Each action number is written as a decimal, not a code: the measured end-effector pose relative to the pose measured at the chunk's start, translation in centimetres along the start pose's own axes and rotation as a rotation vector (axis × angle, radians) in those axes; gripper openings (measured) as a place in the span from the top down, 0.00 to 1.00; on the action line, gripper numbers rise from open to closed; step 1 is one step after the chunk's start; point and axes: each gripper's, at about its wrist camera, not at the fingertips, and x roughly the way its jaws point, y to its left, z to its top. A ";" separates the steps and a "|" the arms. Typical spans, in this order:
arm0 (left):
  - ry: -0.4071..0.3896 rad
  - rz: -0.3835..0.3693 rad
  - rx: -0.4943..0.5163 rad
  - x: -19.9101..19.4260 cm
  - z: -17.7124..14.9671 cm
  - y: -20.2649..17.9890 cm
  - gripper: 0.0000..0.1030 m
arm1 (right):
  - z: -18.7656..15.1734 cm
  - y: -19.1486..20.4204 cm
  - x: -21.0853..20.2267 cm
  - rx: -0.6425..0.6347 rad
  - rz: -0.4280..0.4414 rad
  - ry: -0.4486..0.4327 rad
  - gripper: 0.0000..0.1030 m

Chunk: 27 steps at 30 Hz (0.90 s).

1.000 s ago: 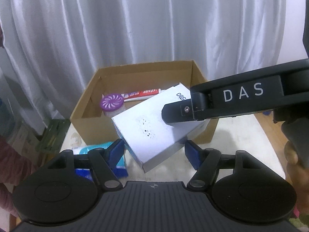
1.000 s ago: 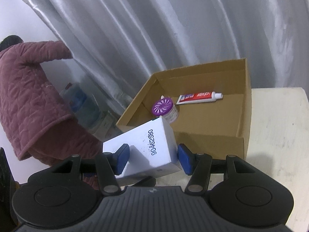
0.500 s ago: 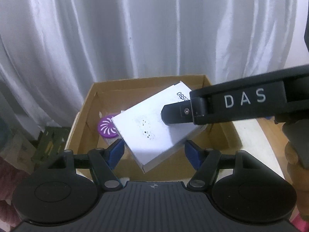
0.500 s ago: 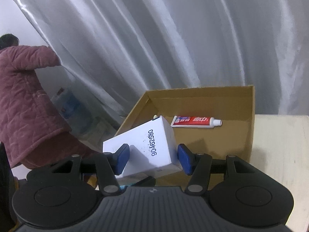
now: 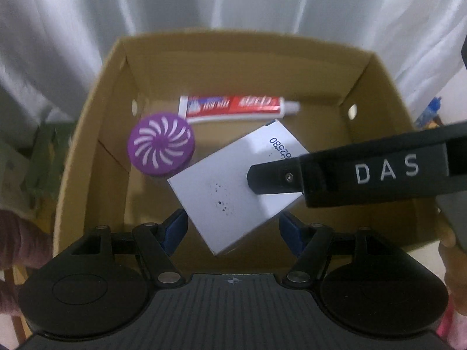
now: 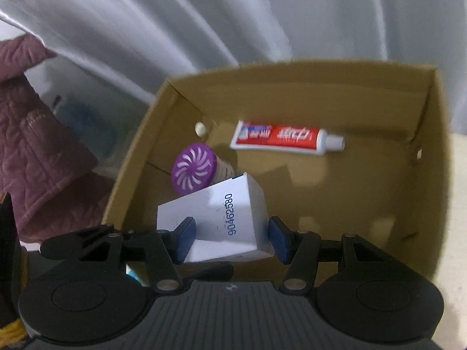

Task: Organize objects
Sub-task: 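Lower the white carton into the cardboard box beside the canister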

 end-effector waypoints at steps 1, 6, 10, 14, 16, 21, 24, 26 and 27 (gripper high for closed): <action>0.020 0.001 0.002 0.4 0.1 0.2 0.33 | 0.2 -0.2 0.5 0.011 0.004 0.018 0.43; 0.093 0.008 -0.011 1.7 0.3 1.1 0.33 | 0.8 -1.2 2.5 0.063 0.032 0.097 0.43; 0.117 0.010 -0.044 2.2 0.5 1.9 0.32 | 1.4 -2.1 4.1 0.097 0.047 0.137 0.43; 0.125 0.001 -0.082 2.8 1.7 3.0 0.24 | 1.2 -2.5 5.2 0.119 0.060 0.173 0.43; 0.116 0.003 -0.095 2.4 1.7 3.1 0.22 | 1.3 -2.5 5.1 0.112 0.064 0.166 0.43; 0.077 -0.018 -0.145 0.9 1.6 3.7 0.17 | 1.3 -2.9 3.9 0.137 0.077 0.144 0.43; 0.022 -0.037 -0.175 -0.9 1.1 4.0 0.10 | 1.3 -2.9 2.5 0.144 0.085 0.102 0.43; -0.016 -0.051 -0.190 -2.6 0.6 4.5 0.09 | 0.9 -2.9 0.8 0.163 0.112 0.054 0.43; -0.036 -0.055 -0.197 -3.5 0.3 4.7 0.09 | 0.6 -2.9 -0.1 0.174 0.130 0.023 0.42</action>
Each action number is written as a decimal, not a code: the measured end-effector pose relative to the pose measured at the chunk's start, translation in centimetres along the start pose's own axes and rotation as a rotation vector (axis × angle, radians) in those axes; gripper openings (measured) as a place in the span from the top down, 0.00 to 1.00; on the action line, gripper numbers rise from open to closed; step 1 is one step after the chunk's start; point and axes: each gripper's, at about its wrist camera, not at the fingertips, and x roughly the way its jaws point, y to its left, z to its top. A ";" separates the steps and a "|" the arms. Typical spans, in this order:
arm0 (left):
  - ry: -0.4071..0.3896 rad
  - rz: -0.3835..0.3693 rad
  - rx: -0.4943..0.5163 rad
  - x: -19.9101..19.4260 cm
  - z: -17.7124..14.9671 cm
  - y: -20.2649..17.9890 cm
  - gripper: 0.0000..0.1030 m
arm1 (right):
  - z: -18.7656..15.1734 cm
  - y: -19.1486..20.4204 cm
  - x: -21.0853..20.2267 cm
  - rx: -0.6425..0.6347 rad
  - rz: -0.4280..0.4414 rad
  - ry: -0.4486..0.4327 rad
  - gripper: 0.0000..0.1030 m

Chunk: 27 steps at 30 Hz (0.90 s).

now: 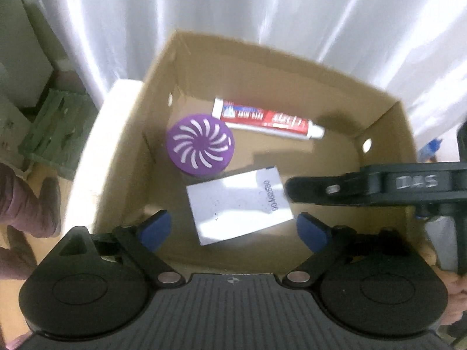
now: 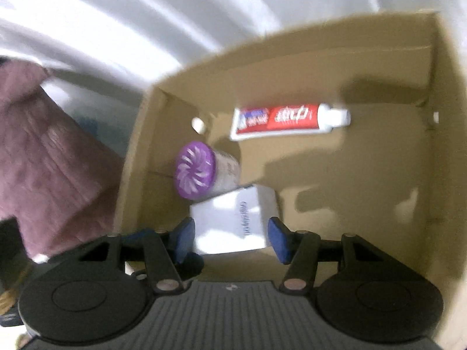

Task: Organize objects
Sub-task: 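Lower the white carton into the cardboard box beside the canister, then move the right gripper down to the blue wet-wipes pack and close on it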

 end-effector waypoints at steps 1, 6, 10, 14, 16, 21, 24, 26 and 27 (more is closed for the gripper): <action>-0.018 -0.005 -0.004 -0.8 -0.2 0.2 0.09 | -0.4 0.1 -0.9 0.005 0.018 -0.028 0.40; -0.151 -0.045 0.001 -5.9 -1.9 0.9 0.08 | -3.6 0.8 -6.1 0.007 0.076 -0.184 0.40; -0.292 -0.036 0.035 -9.6 -4.2 1.7 0.04 | -6.9 1.9 -9.2 -0.014 0.103 -0.281 0.33; -0.364 -0.004 0.032 -11.6 -6.8 3.4 0.03 | -9.7 2.8 -10.1 -0.031 0.115 -0.300 0.32; -0.375 -0.006 0.026 -11.7 -8.2 4.2 0.03 | -10.8 3.0 -9.8 -0.024 0.129 -0.292 0.31; -0.328 -0.028 -0.005 -8.9 -10.7 5.9 0.03 | -12.5 3.5 -6.4 -0.024 0.121 -0.235 0.29; -0.291 -0.029 -0.039 -6.8 -11.4 6.9 0.03 | -12.8 3.3 -3.1 -0.001 0.104 -0.181 0.29; -0.265 -0.051 -0.056 -5.4 -11.9 7.5 0.03 | -13.0 3.2 -1.1 0.007 0.088 -0.155 0.29; -0.254 -0.058 -0.061 -4.7 -12.1 7.9 0.03 | -13.1 3.0 -0.2 0.011 0.084 -0.147 0.29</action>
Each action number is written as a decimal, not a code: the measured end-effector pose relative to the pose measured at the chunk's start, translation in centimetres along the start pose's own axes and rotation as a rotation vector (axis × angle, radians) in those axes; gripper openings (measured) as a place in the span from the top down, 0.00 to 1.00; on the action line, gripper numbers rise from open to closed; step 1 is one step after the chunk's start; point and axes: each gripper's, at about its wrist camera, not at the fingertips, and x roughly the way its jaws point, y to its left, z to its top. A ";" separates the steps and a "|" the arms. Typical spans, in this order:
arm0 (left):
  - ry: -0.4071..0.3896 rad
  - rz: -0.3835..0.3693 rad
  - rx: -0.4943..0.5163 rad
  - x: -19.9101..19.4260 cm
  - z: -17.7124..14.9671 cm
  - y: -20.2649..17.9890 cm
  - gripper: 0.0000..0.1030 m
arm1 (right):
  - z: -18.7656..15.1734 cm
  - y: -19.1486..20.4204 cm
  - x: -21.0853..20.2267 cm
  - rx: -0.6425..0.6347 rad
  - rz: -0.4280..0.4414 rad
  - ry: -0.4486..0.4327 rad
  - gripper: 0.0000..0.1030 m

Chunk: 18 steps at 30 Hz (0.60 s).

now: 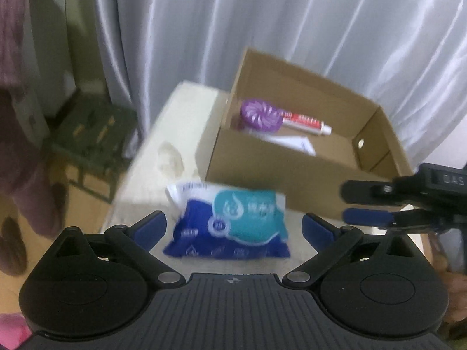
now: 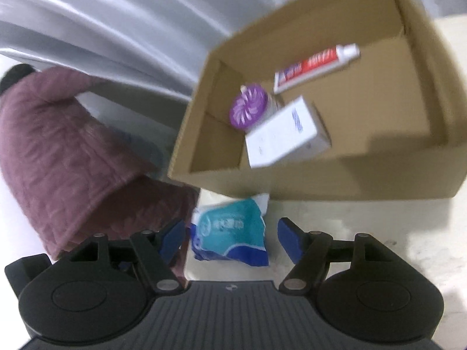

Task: Organize objects
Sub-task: 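Move the right gripper down to the blue wet-wipes pack and close on it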

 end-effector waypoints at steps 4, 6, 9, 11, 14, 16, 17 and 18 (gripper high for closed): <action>0.025 -0.011 -0.017 1.6 -0.2 1.4 0.03 | -0.8 -0.7 3.4 0.021 -0.025 0.028 0.29; 0.049 -0.025 -0.036 2.7 0.0 2.3 0.03 | -0.9 -1.0 4.9 0.034 -0.044 0.044 0.29; 0.079 -0.045 -0.063 4.0 0.1 3.2 0.03 | -0.8 -1.5 6.8 0.049 -0.058 0.061 0.29; 0.094 -0.064 -0.076 4.5 0.3 3.7 0.03 | -0.6 -1.8 7.6 0.065 -0.059 0.068 0.29; 0.109 -0.086 -0.075 5.0 0.0 3.7 0.03 | -0.3 -2.1 8.5 0.086 -0.045 0.084 0.29; 0.117 -0.108 -0.077 5.3 -0.3 3.6 0.03 | -0.2 -2.1 8.9 0.093 -0.025 0.099 0.29; 0.121 -0.119 -0.080 5.4 -0.4 3.5 0.04 | -0.2 -2.0 9.2 0.094 -0.015 0.110 0.29; 0.123 -0.130 -0.083 5.5 -0.5 3.4 0.04 | -0.2 -2.0 9.6 0.096 -0.004 0.122 0.29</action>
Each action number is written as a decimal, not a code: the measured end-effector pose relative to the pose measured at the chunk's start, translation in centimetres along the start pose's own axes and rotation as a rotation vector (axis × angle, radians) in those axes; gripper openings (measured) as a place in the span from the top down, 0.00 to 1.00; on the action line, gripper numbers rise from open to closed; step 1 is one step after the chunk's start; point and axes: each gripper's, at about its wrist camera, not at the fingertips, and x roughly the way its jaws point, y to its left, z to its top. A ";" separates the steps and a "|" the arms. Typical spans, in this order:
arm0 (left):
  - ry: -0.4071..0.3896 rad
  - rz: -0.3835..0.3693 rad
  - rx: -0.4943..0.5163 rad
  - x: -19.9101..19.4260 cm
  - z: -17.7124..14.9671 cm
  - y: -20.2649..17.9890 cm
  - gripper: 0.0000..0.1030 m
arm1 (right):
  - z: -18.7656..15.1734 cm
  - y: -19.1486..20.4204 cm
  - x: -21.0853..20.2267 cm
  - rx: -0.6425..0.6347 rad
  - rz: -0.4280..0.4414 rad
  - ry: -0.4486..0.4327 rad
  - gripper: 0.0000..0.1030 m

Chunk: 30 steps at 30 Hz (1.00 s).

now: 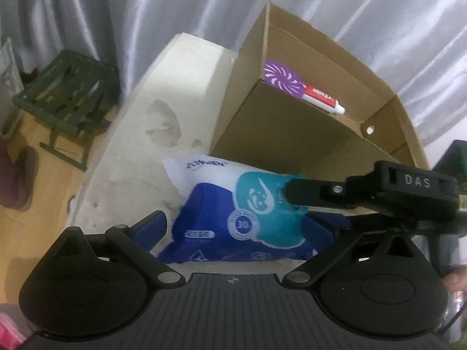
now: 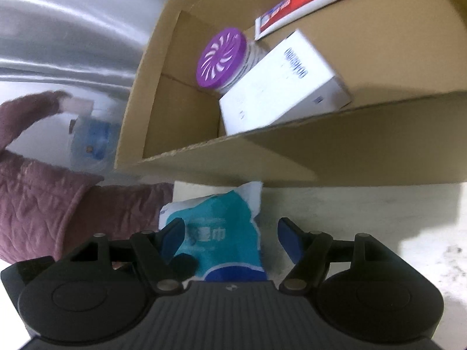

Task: Organize objects
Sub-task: 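Move the right gripper down to the blue wet-wipes pack and close on it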

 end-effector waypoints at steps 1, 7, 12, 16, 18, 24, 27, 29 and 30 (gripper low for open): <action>0.001 -0.011 -0.001 0.1 -0.1 -0.1 0.04 | 0.0 0.0 0.3 0.002 0.012 0.012 0.29; -0.003 0.013 0.035 0.1 -0.6 -1.1 0.04 | -0.4 0.1 0.9 -0.002 0.058 0.054 0.29; 0.004 0.026 0.051 0.2 -1.2 -2.0 0.04 | -0.3 -0.1 0.9 -0.024 0.060 0.084 0.29; 0.012 0.016 0.054 0.2 -1.9 -3.0 0.04 | -0.4 -0.5 0.2 -0.033 0.055 0.103 0.29; 0.018 0.012 0.059 0.3 -2.3 -3.5 0.04 | -0.4 -0.7 -0.3 -0.037 0.051 0.106 0.29; 0.034 0.012 0.097 0.3 -3.9 -6.0 0.04 | -0.8 -1.3 -2.0 -0.060 0.032 0.109 0.28; 0.040 0.007 0.112 0.3 -4.7 -7.4 0.04 | -1.2 -1.9 -3.0 -0.067 0.025 0.106 0.28; 0.048 0.004 0.124 0.4 -5.3 -8.2 0.04 | -1.5 -2.4 -3.7 -0.070 0.020 0.101 0.28; 0.051 0.004 0.132 0.5 -5.5 -8.7 0.04 | -1.7 -2.7 -4.1 -0.069 0.017 0.099 0.28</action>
